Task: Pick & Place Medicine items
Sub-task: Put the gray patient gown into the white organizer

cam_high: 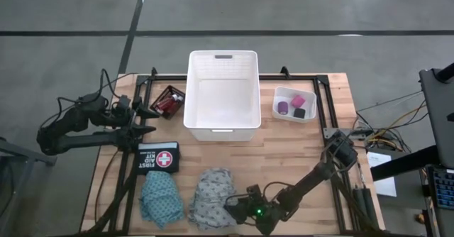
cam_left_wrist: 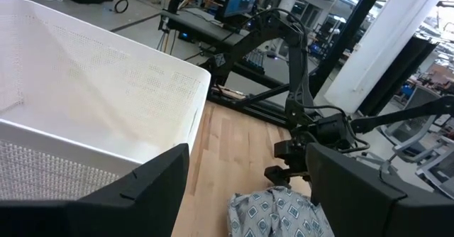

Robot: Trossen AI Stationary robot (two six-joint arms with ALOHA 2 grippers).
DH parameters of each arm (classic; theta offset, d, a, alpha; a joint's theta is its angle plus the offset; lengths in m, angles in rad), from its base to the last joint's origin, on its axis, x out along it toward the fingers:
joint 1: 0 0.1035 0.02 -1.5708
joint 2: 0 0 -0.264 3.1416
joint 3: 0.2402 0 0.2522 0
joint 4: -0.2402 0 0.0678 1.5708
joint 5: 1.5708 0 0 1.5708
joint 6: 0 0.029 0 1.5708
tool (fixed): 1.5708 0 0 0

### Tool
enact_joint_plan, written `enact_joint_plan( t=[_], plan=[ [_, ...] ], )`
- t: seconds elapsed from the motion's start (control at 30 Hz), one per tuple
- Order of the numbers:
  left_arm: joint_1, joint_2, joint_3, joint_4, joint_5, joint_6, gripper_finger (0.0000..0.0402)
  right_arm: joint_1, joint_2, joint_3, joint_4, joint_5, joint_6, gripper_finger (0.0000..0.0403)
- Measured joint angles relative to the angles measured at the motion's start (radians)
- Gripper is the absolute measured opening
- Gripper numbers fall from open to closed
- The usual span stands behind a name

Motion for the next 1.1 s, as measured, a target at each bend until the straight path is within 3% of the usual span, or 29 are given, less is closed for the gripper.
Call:
enact_joint_plan(
  t=[0.6,1.1],
  plan=[
    [0.000,0.000,0.000,0.000,0.000,0.000,0.0289,-0.002,-0.002,0.001,-0.030,-0.029,0.054,0.0389],
    [0.000,0.000,0.000,0.000,0.000,0.000,0.0289,-0.001,-0.002,0.002,-0.022,-0.029,-0.009,0.0187]
  ],
)
